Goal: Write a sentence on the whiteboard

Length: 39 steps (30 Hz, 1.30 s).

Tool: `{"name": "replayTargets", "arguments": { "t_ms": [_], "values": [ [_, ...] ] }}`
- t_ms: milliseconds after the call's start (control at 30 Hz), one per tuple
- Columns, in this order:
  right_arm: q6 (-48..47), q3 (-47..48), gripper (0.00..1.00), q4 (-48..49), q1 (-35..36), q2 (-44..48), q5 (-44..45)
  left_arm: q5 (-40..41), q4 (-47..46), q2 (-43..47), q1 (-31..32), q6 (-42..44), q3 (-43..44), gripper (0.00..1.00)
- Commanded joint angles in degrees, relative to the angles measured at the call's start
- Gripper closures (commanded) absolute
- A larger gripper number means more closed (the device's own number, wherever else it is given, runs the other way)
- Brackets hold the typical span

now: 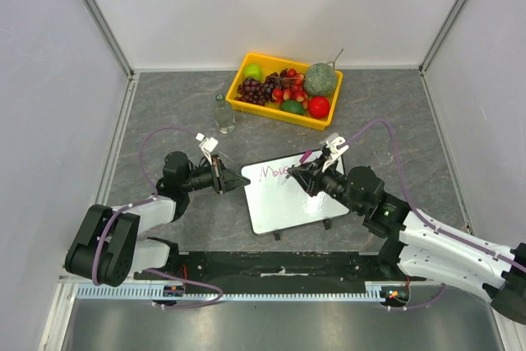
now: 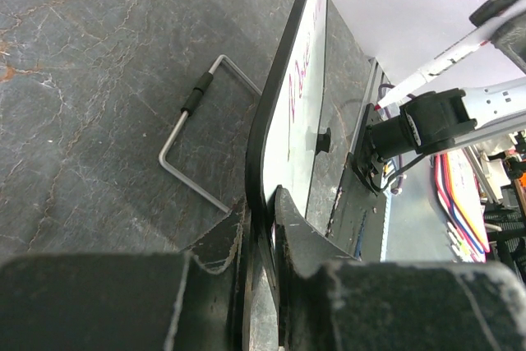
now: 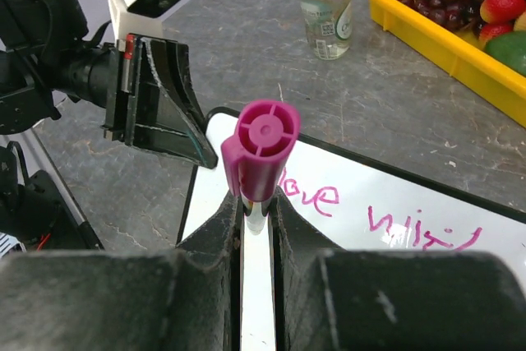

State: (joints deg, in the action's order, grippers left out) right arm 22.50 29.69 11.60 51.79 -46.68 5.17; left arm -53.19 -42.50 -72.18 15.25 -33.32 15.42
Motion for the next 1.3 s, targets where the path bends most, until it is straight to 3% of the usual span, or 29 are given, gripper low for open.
{"name": "replayTargets", "arguments": {
  "t_ms": [0,267,800,1200,1267],
  "values": [
    [-2.1,3.6,1.00,3.4,2.8,-0.4,6.4,0.5,-1.7,-1.7,0.1,1.9,-1.3,0.98],
    [-5.3,4.1,1.00,7.2,4.5,-1.1,9.4,1.6,2.3,-2.2,0.0,2.9,-1.0,0.98],
    [-3.6,-7.4,1.00,18.2,6.3,3.9,7.3,0.0,0.0,-4.9,0.1,1.9,0.0,0.98],
    [-2.2,-10.1,1.00,24.6,11.6,-1.1,13.9,-0.6,-1.5,-3.5,0.0,1.2,-1.3,0.98],
    [-2.0,-10.2,1.00,24.8,11.5,-1.7,14.4,-0.6,-1.7,-3.0,0.0,1.1,-1.6,0.94]
  ]
}}
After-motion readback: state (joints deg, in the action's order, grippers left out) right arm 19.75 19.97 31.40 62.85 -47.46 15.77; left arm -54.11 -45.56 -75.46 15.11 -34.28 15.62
